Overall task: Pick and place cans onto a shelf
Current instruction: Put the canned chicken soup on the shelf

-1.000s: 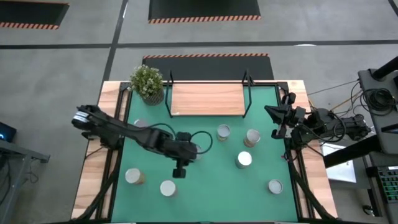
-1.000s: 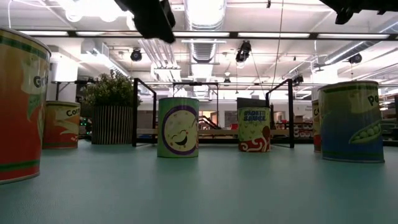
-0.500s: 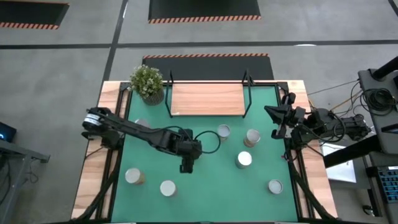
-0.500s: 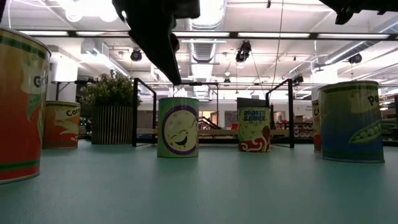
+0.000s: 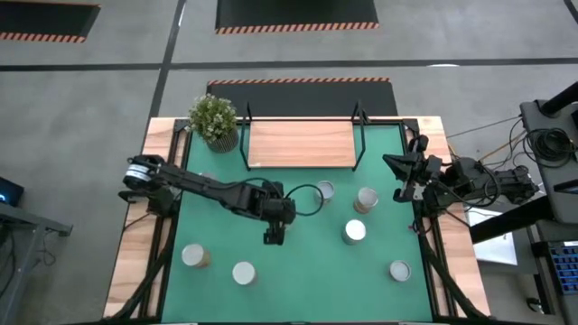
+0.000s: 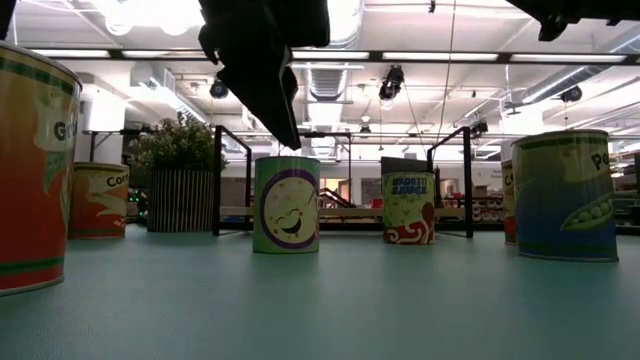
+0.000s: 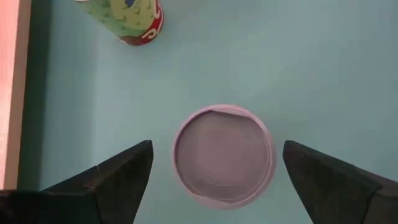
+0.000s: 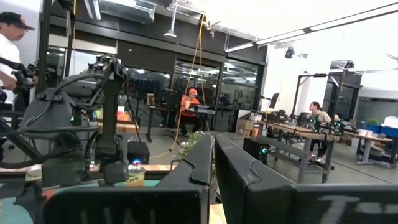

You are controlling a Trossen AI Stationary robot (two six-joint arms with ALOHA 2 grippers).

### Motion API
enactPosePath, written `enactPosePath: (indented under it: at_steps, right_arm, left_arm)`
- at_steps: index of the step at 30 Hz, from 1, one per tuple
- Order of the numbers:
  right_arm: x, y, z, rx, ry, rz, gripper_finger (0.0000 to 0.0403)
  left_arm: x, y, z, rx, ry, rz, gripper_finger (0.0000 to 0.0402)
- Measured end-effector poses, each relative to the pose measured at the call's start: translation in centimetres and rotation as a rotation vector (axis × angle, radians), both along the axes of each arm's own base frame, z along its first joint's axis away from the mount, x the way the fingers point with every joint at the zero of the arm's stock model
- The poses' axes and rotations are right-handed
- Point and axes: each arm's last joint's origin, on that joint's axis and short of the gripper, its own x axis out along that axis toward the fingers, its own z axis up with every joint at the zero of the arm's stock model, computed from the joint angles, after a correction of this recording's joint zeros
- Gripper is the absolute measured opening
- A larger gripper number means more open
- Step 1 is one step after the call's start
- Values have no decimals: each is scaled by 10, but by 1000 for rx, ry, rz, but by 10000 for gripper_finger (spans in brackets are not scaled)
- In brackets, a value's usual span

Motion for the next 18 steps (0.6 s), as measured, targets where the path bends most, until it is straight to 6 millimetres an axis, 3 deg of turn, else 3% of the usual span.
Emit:
enactPosePath:
  at_steps: [10, 18]
  right_arm:
    - [0, 0, 0, -1, 2, 0, 9]
    - [0, 0, 0, 0, 2, 0, 9]
  left_arm:
    - [-1, 4, -17, -57, -6, -26, 331]
    - [-1, 5, -19, -54, -26, -29, 330]
